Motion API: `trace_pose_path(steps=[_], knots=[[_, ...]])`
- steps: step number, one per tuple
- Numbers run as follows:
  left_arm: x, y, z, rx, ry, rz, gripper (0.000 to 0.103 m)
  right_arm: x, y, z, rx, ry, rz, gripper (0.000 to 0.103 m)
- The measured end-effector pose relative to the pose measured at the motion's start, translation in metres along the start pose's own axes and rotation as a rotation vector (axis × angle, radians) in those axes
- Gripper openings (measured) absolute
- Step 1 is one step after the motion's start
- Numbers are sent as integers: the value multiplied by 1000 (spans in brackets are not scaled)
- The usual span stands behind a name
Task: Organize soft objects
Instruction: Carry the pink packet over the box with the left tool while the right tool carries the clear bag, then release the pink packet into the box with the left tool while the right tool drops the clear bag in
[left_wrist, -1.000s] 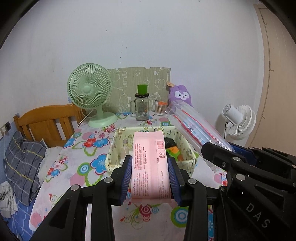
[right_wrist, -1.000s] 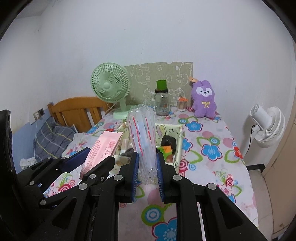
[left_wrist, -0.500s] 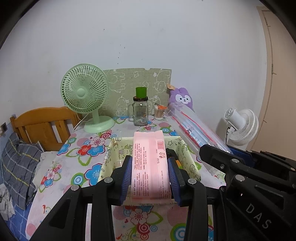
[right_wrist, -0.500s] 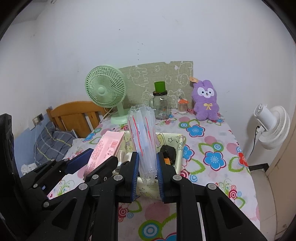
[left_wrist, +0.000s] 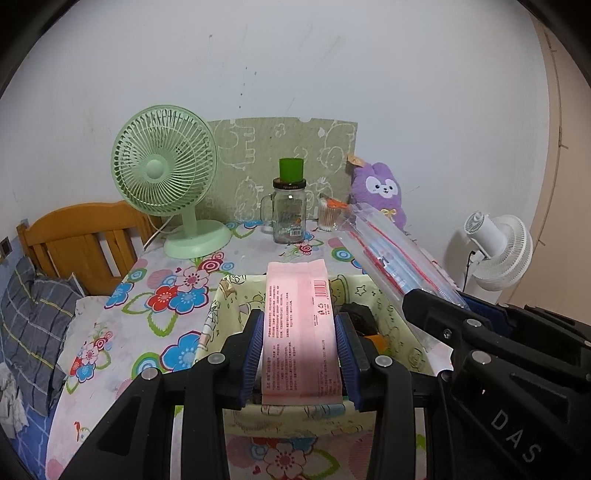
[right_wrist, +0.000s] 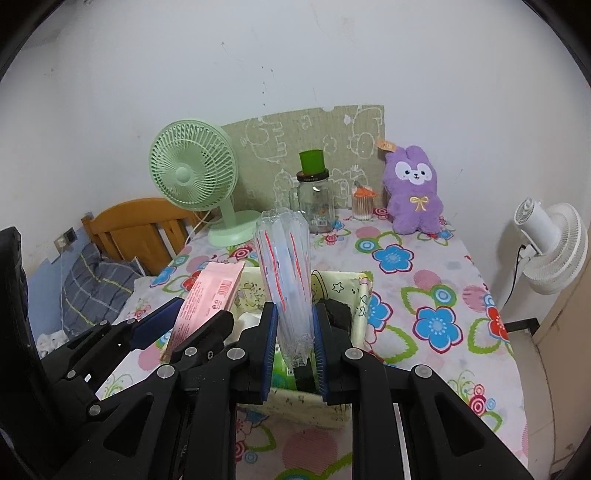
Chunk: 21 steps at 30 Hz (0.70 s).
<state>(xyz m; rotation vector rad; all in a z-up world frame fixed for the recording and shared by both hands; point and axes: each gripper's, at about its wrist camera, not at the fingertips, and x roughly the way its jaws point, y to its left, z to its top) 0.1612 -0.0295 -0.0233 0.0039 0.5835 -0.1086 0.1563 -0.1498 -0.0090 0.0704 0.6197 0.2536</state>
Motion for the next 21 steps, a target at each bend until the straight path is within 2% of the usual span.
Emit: trace_pose_path(steps=[21], knots=[[63, 15, 3, -24, 72, -14, 42, 63, -8, 7, 14, 79, 16, 22]])
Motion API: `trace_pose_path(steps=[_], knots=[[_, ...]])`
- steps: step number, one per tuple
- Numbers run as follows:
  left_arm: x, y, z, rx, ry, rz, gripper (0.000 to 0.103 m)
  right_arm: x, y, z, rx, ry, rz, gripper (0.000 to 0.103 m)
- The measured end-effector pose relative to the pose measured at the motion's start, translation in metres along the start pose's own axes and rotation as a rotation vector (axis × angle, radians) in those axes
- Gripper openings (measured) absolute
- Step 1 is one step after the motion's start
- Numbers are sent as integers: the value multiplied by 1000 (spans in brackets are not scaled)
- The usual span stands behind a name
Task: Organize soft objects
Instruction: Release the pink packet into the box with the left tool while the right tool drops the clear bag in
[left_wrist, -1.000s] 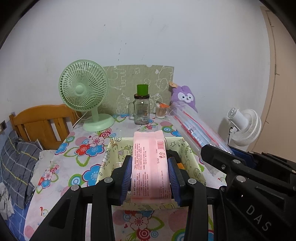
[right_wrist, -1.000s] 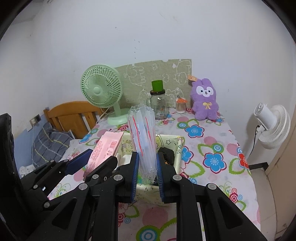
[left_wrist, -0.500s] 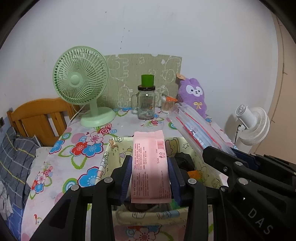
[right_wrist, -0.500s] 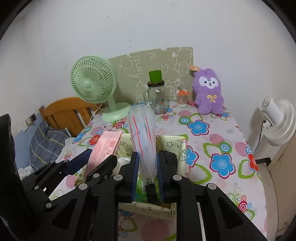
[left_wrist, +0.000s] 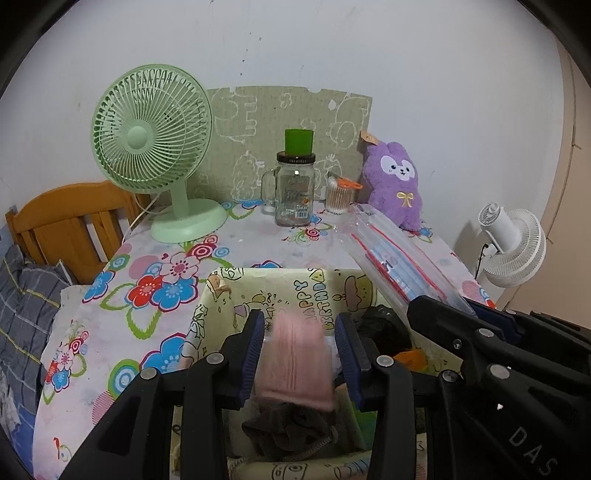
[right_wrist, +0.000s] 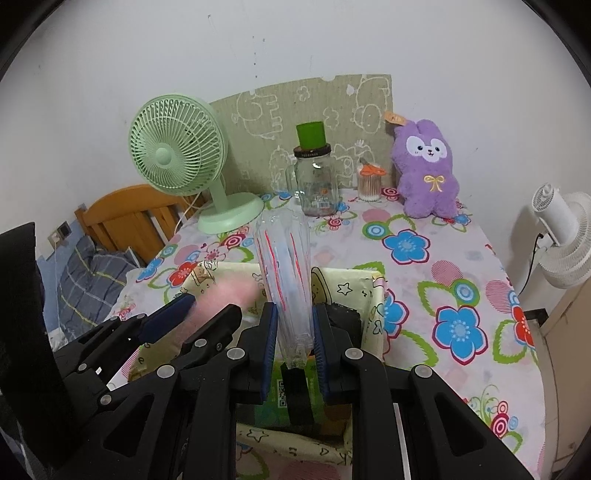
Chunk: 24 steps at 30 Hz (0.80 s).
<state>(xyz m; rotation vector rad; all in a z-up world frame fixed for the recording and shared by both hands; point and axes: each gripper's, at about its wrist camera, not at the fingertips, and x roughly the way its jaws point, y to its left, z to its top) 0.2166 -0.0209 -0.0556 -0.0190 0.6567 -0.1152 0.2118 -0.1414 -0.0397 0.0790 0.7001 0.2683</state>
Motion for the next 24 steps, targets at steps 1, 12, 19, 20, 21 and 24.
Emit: trace_pose_path(steps=[1, 12, 19, 20, 21, 24], knots=[[2, 1, -1, 1, 2, 5, 47, 2, 0, 0, -1, 2, -1, 22], [5, 7, -15, 32, 29, 57, 84, 23, 7, -8, -37, 53, 32, 22], [3, 11, -23, 25, 58, 58, 86, 37, 18, -13, -43, 79, 48, 22], [3, 11, -24, 26, 58, 54, 86, 38, 20, -14, -46, 83, 46, 22], [2, 11, -24, 29, 58, 54, 86, 39, 21, -14, -49, 84, 43, 22], [1, 10, -25, 30, 60, 51, 86, 40, 22, -14, -55, 83, 34, 22]])
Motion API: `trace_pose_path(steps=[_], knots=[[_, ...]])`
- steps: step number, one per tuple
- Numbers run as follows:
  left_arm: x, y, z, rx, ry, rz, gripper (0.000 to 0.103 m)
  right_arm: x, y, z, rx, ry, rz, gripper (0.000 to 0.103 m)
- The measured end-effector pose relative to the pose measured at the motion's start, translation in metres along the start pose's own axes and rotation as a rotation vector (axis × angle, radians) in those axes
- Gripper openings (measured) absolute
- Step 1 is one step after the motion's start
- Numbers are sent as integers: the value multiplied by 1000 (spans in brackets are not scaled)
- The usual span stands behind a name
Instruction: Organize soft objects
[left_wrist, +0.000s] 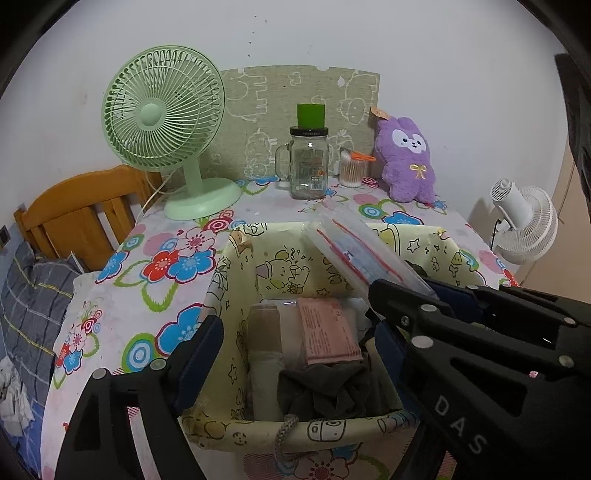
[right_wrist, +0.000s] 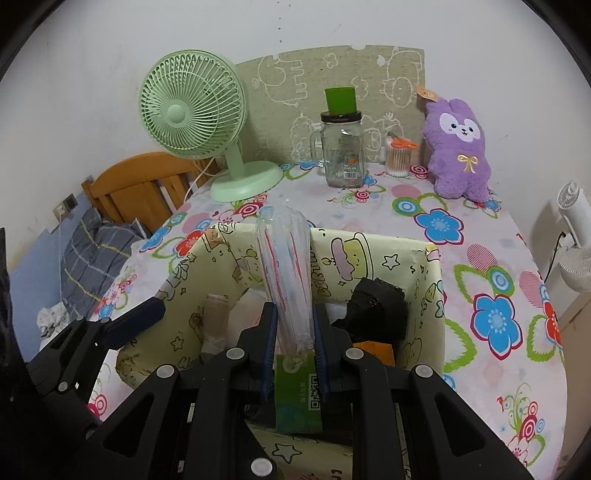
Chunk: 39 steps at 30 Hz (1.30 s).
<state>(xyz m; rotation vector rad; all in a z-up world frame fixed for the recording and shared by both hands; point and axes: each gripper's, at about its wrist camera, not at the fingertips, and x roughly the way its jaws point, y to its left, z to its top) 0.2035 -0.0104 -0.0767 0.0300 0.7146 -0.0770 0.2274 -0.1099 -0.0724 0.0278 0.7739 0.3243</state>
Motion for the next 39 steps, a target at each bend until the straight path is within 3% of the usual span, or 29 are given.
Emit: trace_pose_path(steps=[7, 9, 14, 39], knots=[[-2, 1, -1, -7, 3, -8, 87, 1, -1, 1, 3, 11, -22, 31], [-4, 1, -2, -13, 3, -11, 87, -1, -2, 0, 7, 12, -38, 39], [-13, 3, -3, -32, -7, -21, 89, -11, -13, -3, 36, 0, -76, 70], [-81, -12, -13, -23, -120, -27, 103, -90, -24, -25, 118, -106, -121, 93]])
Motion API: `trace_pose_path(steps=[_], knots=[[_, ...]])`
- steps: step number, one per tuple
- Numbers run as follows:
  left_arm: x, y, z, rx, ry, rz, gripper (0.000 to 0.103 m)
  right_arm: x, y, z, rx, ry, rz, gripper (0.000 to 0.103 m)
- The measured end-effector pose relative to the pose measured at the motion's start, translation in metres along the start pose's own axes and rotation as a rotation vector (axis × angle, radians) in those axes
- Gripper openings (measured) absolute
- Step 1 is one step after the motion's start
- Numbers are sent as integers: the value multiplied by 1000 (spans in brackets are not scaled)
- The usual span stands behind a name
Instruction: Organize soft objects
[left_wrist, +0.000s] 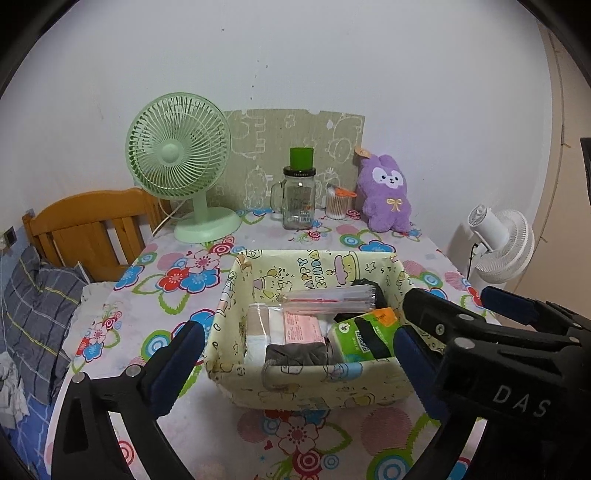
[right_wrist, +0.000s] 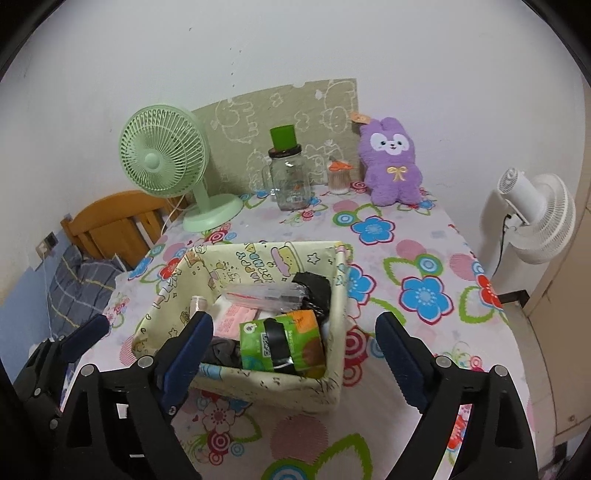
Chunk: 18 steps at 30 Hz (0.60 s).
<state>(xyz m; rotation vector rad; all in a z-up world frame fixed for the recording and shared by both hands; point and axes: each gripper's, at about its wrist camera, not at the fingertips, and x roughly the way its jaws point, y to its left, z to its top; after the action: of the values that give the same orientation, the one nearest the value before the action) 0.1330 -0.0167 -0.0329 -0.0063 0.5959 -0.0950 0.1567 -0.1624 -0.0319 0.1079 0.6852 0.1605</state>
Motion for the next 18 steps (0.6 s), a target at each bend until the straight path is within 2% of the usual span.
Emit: trace_pose_path(steps=[7, 18], knots=[[-19, -1, -4, 8, -20, -6, 103, -23, -7, -8, 12, -32, -62, 95], [-55, 0, -12, 13, -66, 7, 103, -67, -14, -23, 18, -107, -87, 97]])
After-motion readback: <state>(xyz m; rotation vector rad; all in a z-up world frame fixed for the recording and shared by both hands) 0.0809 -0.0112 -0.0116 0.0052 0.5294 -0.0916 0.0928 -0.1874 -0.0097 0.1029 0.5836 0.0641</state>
